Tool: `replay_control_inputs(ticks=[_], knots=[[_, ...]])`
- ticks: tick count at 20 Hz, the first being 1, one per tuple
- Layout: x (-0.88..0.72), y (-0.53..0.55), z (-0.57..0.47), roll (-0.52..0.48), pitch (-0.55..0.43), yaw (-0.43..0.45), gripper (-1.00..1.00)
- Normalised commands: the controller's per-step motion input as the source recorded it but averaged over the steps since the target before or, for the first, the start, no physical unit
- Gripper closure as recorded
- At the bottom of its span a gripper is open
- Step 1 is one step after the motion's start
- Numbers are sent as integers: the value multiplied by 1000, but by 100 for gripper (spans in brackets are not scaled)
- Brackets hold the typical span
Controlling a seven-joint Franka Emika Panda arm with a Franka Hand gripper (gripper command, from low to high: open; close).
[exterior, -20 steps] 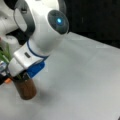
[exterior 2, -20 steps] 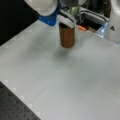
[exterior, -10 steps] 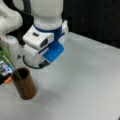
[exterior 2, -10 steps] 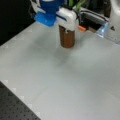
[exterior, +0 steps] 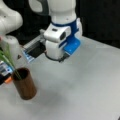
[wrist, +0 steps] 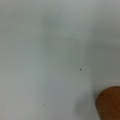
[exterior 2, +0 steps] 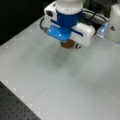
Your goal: Flower insertion into a vase
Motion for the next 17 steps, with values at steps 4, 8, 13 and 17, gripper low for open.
replay_control_inputs(ticks=[4, 8, 13, 17], knots=[[303, 309, -69, 114, -27, -153, -100], [273, 105, 64, 104, 46, -114, -100], [202, -19, 171, 80, 143, -56, -100], [191, -20, 144, 44, 146, -28, -100]])
